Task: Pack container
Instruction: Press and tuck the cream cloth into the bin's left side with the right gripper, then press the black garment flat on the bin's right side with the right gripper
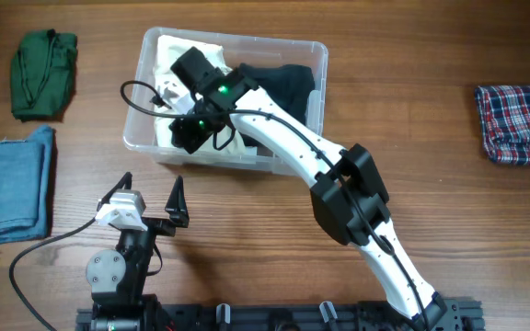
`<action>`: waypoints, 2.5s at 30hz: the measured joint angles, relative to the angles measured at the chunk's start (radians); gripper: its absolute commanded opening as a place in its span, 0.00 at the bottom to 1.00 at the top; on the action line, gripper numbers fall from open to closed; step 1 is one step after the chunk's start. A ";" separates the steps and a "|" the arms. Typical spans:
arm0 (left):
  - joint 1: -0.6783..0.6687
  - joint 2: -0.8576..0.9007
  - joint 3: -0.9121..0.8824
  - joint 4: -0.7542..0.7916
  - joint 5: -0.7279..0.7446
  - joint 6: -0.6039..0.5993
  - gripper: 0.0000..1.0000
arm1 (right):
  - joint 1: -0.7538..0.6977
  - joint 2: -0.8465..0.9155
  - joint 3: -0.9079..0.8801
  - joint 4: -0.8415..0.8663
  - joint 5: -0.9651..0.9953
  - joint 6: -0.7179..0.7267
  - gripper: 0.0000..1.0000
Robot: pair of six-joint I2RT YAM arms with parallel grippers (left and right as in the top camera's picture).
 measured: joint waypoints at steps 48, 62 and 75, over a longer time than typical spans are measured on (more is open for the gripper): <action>0.000 0.000 0.000 0.000 0.000 0.000 1.00 | -0.335 -0.256 0.015 -0.184 0.188 0.111 0.04; 0.000 0.000 0.000 0.000 0.000 0.000 1.00 | -0.333 -0.243 -0.026 -0.161 0.411 0.189 0.04; 0.000 0.000 0.000 0.000 0.000 0.000 1.00 | -0.355 -0.121 -0.034 -0.086 0.499 0.136 0.04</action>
